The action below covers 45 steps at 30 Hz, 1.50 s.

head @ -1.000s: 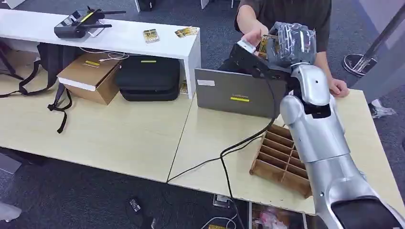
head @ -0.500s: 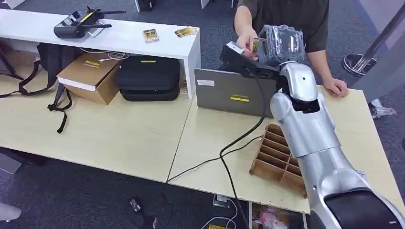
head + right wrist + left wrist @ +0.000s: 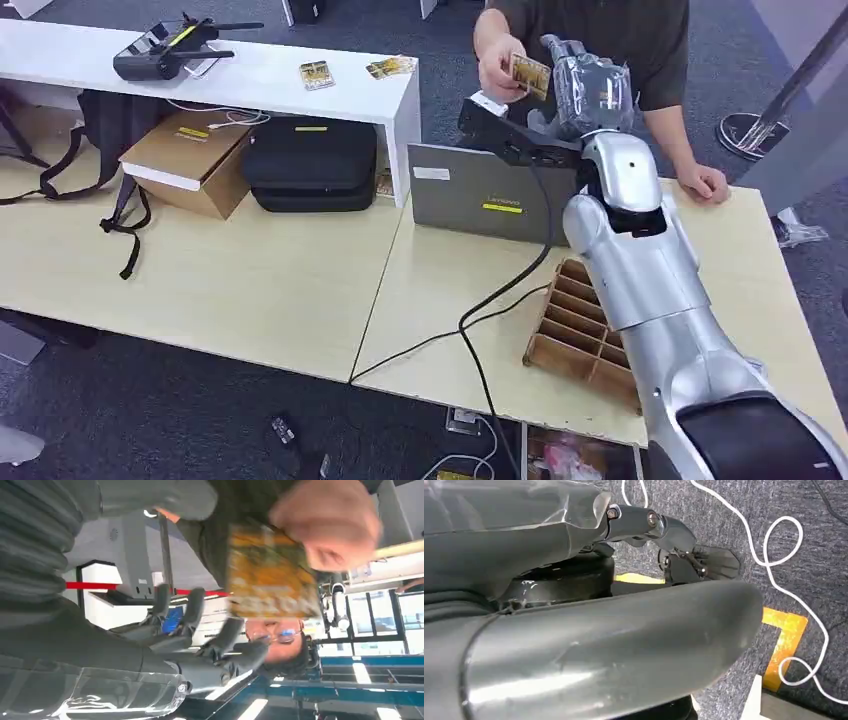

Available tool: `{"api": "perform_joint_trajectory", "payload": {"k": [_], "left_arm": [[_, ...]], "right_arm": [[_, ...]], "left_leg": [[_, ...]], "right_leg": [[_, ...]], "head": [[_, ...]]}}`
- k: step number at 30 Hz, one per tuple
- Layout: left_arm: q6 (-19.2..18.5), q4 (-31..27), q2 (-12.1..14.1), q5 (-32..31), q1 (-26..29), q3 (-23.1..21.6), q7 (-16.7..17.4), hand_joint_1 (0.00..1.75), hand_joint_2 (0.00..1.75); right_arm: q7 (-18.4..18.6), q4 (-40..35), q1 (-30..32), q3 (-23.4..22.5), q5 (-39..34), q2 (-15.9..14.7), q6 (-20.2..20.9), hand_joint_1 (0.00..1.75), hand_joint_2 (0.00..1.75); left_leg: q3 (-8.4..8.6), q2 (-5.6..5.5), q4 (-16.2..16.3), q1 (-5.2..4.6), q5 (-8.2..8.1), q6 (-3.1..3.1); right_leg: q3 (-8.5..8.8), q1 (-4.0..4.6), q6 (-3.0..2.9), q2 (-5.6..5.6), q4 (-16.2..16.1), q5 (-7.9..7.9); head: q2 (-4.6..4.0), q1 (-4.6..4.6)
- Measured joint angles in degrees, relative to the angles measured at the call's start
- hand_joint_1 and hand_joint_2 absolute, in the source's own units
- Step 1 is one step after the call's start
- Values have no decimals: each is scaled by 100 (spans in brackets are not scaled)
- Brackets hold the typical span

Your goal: Pass the card to the sensor for recognition and then transmit it.

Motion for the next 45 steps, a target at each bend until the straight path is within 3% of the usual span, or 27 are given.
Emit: {"api": "perform_joint_trajectory", "payload": {"k": [16, 32, 45], "left_arm": [[0, -42, 2, -22, -1, -37, 0, 0, 0], [-7, -42, 140, -146, 139, -37, 0, 0, 0], [-5, -44, 301, -170, 213, -37, 0, 0, 0]], "right_arm": [[20, -4, 44, -2, 103, 11, 4, 0, 175], [-11, -962, 1087, -20, 256, -18, -295, 0, 175], [-17, -1200, 1325, -20, 254, -28, -293, 0, 175]], "left_leg": [[0, 0, 0, 1, 0, 0], [0, 1, -1, 1, -2, -2], [0, 1, -1, 1, -2, -2]], "right_leg": [[0, 1, 0, 0, 0, 0], [-4, 1, -1, 2, 0, -1], [-3, 1, -1, 2, 0, -1]], "head": [[0, 0], [0, 0], [0, 2]]}}
